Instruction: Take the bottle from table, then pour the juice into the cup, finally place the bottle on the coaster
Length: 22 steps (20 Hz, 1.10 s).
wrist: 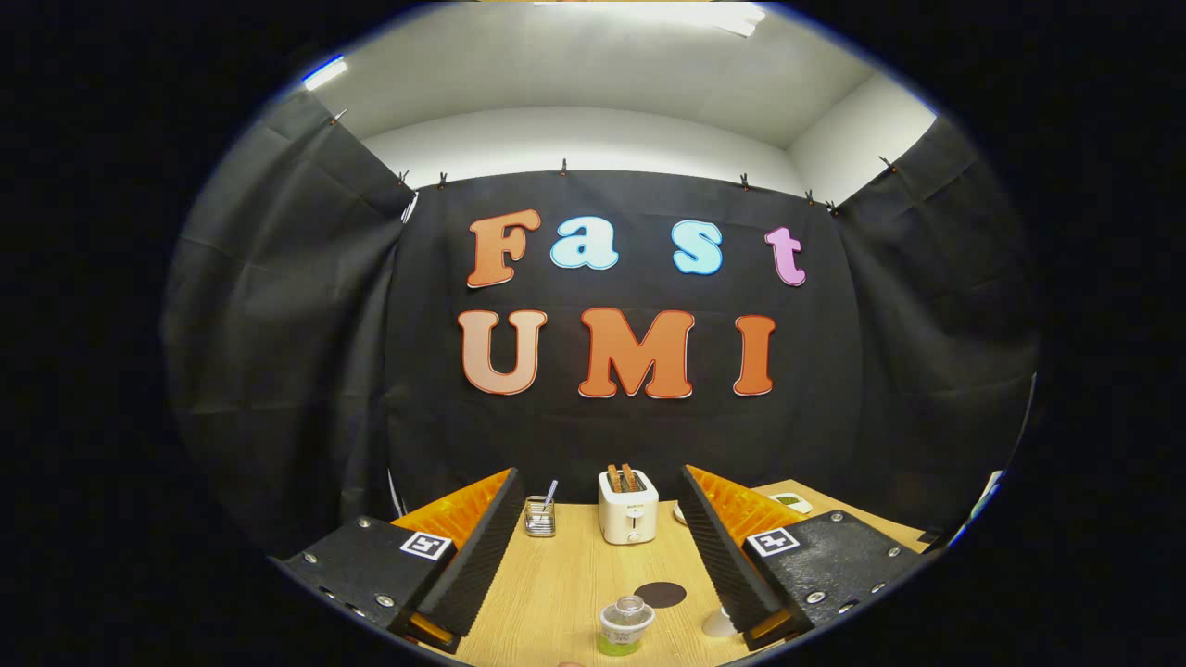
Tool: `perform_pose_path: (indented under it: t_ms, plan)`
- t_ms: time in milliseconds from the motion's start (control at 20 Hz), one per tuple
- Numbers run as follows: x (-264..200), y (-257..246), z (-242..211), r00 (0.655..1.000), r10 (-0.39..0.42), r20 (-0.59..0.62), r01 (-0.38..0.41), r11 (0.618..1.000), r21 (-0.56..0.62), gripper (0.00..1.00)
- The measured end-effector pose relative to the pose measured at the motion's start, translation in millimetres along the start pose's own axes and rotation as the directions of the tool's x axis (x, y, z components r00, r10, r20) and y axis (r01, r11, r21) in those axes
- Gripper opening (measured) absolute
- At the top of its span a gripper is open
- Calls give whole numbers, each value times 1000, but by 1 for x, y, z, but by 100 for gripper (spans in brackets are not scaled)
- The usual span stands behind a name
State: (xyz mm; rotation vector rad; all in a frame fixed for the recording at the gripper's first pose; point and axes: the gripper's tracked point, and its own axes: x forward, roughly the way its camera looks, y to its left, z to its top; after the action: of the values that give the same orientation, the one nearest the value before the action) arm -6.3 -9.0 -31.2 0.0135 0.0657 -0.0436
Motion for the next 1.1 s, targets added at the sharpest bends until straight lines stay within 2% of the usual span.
perform_pose_path:
  t_ms: [150,300,500,700,1100]
  plan:
    - [-8,-10,-21,999,-20,-27,19,1000,-24,100]
    - [-11,-5,-32,1000,-1,-15,1,999,-53,100]
    - [-14,-22,-67,998,-34,-53,29,996,-82,100]
    - [-5,-27,-88,998,-32,-52,31,999,-26,100]
    - [29,-31,-172,996,-17,-93,12,999,-53,100]
